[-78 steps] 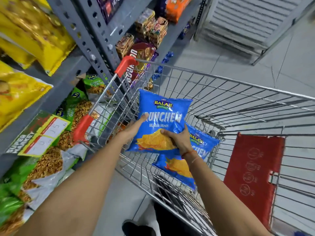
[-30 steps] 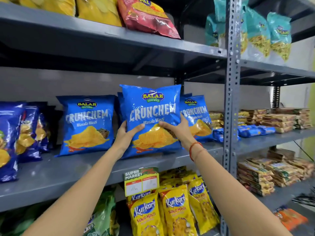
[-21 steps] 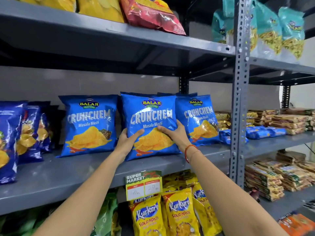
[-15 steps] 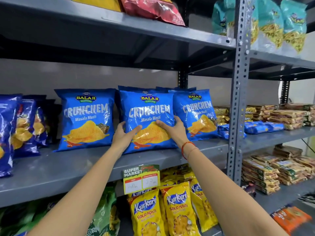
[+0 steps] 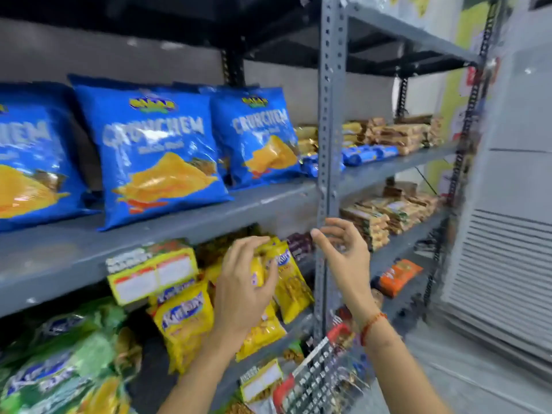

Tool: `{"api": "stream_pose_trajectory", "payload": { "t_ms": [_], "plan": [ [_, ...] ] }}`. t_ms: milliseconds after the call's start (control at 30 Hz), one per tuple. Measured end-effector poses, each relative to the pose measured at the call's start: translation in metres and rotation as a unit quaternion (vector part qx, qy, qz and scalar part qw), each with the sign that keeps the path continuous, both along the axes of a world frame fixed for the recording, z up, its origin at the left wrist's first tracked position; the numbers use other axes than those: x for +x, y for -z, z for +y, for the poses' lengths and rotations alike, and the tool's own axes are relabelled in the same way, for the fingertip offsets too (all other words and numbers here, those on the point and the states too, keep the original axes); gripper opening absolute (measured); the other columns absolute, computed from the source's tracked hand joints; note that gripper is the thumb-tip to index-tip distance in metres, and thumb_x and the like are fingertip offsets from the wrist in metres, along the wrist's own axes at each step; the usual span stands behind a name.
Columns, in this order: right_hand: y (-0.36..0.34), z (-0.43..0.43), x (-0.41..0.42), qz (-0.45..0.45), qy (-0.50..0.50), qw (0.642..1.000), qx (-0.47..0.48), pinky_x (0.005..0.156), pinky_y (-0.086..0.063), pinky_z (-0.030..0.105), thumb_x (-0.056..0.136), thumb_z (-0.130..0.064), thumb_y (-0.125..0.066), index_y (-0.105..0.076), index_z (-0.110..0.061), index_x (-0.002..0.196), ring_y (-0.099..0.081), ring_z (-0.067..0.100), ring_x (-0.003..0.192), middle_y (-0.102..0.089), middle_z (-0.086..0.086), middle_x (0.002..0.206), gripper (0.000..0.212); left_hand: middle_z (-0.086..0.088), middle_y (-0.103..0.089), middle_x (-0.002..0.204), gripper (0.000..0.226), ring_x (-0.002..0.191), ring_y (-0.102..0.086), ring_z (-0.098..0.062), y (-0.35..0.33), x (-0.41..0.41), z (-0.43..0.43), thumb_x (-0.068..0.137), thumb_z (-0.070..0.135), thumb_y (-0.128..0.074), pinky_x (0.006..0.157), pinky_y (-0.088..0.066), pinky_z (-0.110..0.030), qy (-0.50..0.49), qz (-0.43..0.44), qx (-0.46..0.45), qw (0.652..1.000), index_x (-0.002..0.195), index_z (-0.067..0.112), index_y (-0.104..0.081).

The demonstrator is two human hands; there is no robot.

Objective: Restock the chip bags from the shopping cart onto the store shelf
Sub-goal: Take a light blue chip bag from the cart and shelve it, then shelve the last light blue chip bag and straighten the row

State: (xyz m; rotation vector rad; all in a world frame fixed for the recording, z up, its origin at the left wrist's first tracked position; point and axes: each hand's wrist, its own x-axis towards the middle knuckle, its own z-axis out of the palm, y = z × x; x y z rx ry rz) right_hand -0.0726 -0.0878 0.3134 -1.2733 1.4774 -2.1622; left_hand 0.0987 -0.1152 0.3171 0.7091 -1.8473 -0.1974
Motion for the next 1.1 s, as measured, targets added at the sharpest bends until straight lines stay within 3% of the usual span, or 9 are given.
{"api": "stream_pose_trajectory", "payload": {
  "t_ms": [133, 267, 367, 533, 667, 833, 933, 1000, 1100],
  "plan": [
    [0.090, 0.058, -0.050, -0.043, 0.070, 0.992, 0.093, 0.066, -0.052, 0.015, 0.081, -0.021, -0.073, -0.062, -0.022, 0.092, -0.063, 0.006, 0.074, -0.068, 0.003, 0.084, 0.016, -0.013, -0.061, 0.107, 0.030, 0.100, -0.057, -0.032, 0.078, -0.057, 0.014, 0.081, 0.012, -0.066, 0.091, -0.045, -0.043, 0.073, -0.090, 0.153, 0.981, 0.110, 0.006, -0.060],
    [0.181, 0.117, -0.092, -0.096, 0.172, 0.961, 0.193, 0.057, -0.044, 0.006, 0.081, -0.009, -0.072, -0.062, -0.015, 0.090, -0.058, -0.011, 0.060, -0.062, -0.007, 0.073, 0.015, -0.017, -0.060, 0.110, 0.033, 0.105, -0.055, -0.032, 0.155, -0.106, 0.033, 0.081, 0.010, -0.066, 0.088, -0.037, -0.030, 0.146, -0.195, 0.268, 0.932, 0.113, 0.004, -0.059],
    [0.254, 0.161, -0.115, -0.158, 0.200, 0.926, 0.279, 0.066, -0.049, 0.015, 0.083, -0.005, -0.068, -0.061, 0.001, 0.101, -0.059, 0.001, 0.070, -0.061, 0.002, 0.077, 0.021, -0.022, -0.061, 0.109, 0.034, 0.106, -0.056, -0.034, 0.212, -0.136, 0.046, 0.078, 0.007, -0.069, 0.086, -0.034, -0.028, 0.180, -0.261, 0.317, 0.894, 0.110, 0.002, -0.060],
    [0.359, 0.226, -0.128, -0.274, 0.214, 0.835, 0.426, 0.066, -0.048, 0.017, 0.081, -0.013, -0.073, -0.057, 0.010, 0.109, -0.059, 0.026, 0.086, -0.064, 0.022, 0.096, 0.040, -0.021, -0.055, 0.126, 0.044, 0.116, -0.052, -0.031, 0.313, -0.172, 0.064, 0.083, 0.016, -0.064, 0.091, -0.034, -0.029, 0.219, -0.397, 0.430, 0.781, 0.122, 0.001, -0.051],
    [0.430, 0.261, -0.121, -0.335, 0.169, 0.749, 0.546, 0.078, -0.041, 0.035, 0.065, -0.051, -0.077, -0.049, 0.004, 0.119, -0.058, 0.033, 0.102, -0.060, 0.023, 0.112, 0.082, -0.020, -0.048, 0.137, 0.058, 0.125, -0.045, -0.033, 0.385, -0.193, 0.077, 0.085, 0.027, -0.064, 0.102, -0.038, -0.038, 0.215, -0.495, 0.502, 0.675, 0.132, 0.002, -0.041],
    [0.496, 0.271, -0.113, -0.423, 0.131, 0.688, 0.575, 0.096, -0.044, 0.038, 0.070, -0.034, -0.082, -0.029, 0.001, 0.141, -0.051, 0.032, 0.122, -0.045, 0.020, 0.141, 0.096, -0.020, -0.041, 0.143, 0.076, 0.130, -0.041, -0.032, 0.453, -0.203, 0.088, 0.076, 0.028, -0.073, 0.106, -0.036, -0.040, 0.211, -0.531, 0.543, 0.616, 0.136, 0.001, -0.035],
    [0.524, 0.267, -0.114, -0.455, 0.118, 0.683, 0.558, 0.093, -0.049, 0.039, 0.072, -0.021, -0.082, -0.027, 0.001, 0.140, -0.057, 0.031, 0.113, -0.052, 0.024, 0.133, 0.090, -0.016, -0.031, 0.150, 0.092, 0.136, -0.031, -0.032, 0.483, -0.213, 0.087, 0.071, 0.033, -0.077, 0.108, -0.028, -0.039, 0.220, -0.553, 0.556, 0.581, 0.141, 0.003, -0.027],
    [0.539, 0.264, -0.114, -0.472, 0.117, 0.699, 0.525, 0.075, -0.055, 0.024, 0.073, -0.011, -0.080, -0.036, 0.001, 0.135, -0.061, 0.024, 0.098, -0.058, 0.024, 0.129, 0.077, -0.015, -0.022, 0.154, 0.104, 0.140, -0.021, -0.034, 0.499, -0.219, 0.085, 0.066, 0.037, -0.080, 0.113, -0.023, -0.044, 0.207, -0.555, 0.565, 0.575, 0.144, 0.007, -0.018],
    [0.553, 0.257, -0.113, -0.474, 0.110, 0.724, 0.488, 0.060, -0.053, 0.010, 0.074, -0.006, -0.078, -0.056, -0.012, 0.106, -0.064, 0.017, 0.086, -0.063, 0.021, 0.124, 0.040, -0.015, -0.032, 0.149, 0.101, 0.132, -0.036, -0.026, 0.521, -0.220, 0.083, 0.064, 0.030, -0.083, 0.103, -0.039, -0.040, 0.191, -0.524, 0.614, 0.558, 0.143, 0.010, -0.023]
  ]
}}
